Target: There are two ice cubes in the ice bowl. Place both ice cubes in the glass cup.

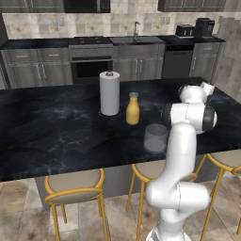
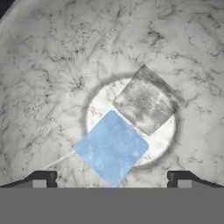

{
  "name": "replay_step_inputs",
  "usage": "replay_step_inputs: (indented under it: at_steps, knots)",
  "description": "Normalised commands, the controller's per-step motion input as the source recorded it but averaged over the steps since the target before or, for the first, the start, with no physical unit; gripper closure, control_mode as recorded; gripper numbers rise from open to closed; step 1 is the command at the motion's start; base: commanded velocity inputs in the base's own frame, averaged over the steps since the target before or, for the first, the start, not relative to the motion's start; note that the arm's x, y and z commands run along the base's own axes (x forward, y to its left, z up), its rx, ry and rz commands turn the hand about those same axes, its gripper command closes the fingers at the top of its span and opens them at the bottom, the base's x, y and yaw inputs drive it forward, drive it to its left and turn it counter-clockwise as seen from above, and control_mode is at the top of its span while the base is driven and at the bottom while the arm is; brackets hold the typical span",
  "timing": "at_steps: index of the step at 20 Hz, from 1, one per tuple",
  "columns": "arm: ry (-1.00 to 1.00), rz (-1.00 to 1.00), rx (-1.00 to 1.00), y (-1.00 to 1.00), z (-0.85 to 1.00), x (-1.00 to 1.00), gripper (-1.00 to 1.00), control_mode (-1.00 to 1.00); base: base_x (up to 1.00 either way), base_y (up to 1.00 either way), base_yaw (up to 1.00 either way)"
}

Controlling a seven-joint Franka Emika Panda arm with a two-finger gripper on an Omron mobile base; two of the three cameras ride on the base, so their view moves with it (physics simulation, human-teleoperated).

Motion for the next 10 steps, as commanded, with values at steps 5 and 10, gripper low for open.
replay_step_inputs:
  at_steps: [5, 10]
  knots:
    - [0.04, 0.0, 0.0, 0.0, -0.25, 0.0, -1.0, -1.0, 0.0, 0.0, 0.0]
    - [0.02, 0.0, 0.0, 0.0, -0.12, 0.0, -1.0, -1.0, 0.0, 0.0, 0.0]
